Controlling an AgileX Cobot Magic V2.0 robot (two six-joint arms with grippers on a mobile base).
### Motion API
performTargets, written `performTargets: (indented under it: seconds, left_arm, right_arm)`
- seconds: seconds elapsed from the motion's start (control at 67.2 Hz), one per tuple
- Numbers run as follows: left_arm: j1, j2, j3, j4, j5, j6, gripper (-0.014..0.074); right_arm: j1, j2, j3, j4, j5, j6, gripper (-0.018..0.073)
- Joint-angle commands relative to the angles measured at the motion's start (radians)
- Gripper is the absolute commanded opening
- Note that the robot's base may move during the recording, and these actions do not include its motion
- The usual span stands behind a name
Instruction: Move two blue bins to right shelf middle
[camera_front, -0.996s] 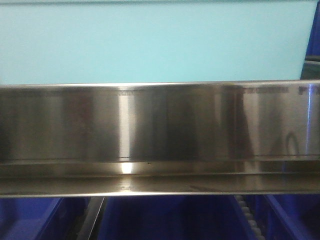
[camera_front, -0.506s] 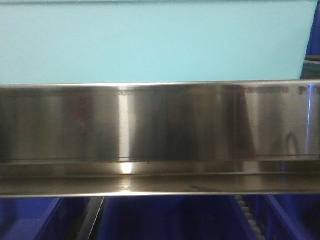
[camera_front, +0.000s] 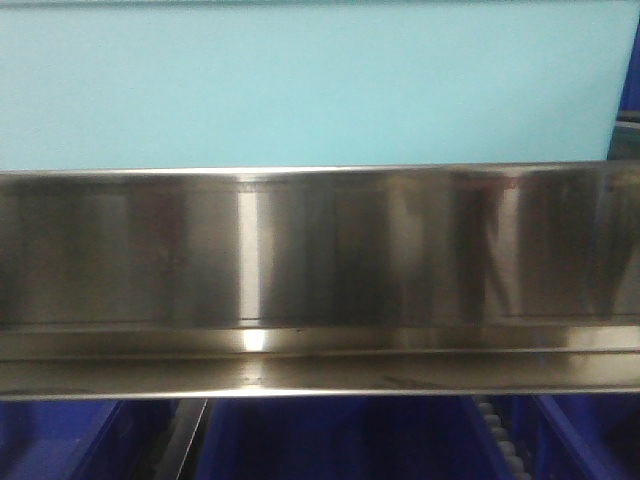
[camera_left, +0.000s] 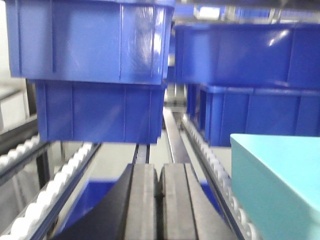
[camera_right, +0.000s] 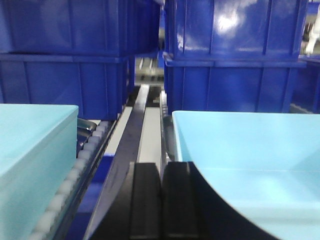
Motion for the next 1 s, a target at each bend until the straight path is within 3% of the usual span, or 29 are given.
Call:
performTargets:
  seconds: [0.0,0.178,0.327,0.491,0.595,0.729,0.803,0.892,0.982]
  left_arm:
    - [0.002,0.119,-0.124,-0.009,0.101,0.005,-0.0111]
    - [0.002,0.368,-0.331,-0.006,0.286,0.005,-0.0111]
    - [0.002,0.483,-0.408,-0.004,0.266,0.005,-0.0111]
    - [0.002,0.562,-0.413,-0.024,0.154,0.005,-0.0111]
    - [-0.007,0.655,-0.472,-0.098,0.228,0.007,-0.0111]
    - [-0.089,0.804,-0.587,-0.085,0.293,0.010,-0.0111]
    - [-0.151,0.879,-0.650,-0.030,0.321,-0.054,-0.0111]
    - [-0.227,0.958,-0.728,0.113,0.398,-0.202,-0.0111]
    - [-0.301,1.035,-0.824,0.236,0.513,-0.319,-0.0111]
  right_arm:
    - [-0.001,0.113,-0.090,0.000,0.023,0.000,-0.0167]
    - [-0.001,0.355,-0.263,0.000,0.135,0.000,-0.0167]
    - [-0.001,0.465,-0.342,0.000,0.119,0.000,-0.0167]
    - [-0.001,0.538,-0.358,0.003,0.068,0.000,-0.0167]
    - [0.019,0.636,-0.428,0.021,0.185,0.000,-0.0167]
    - [0.109,0.795,-0.586,-0.005,0.352,0.015,-0.0141]
    - [0.172,0.869,-0.670,-0.107,0.419,0.140,-0.0141]
    - [0.263,0.947,-0.745,-0.307,0.496,0.313,-0.0141]
    - [0.327,1.007,-0.822,-0.322,0.555,0.352,-0.0141]
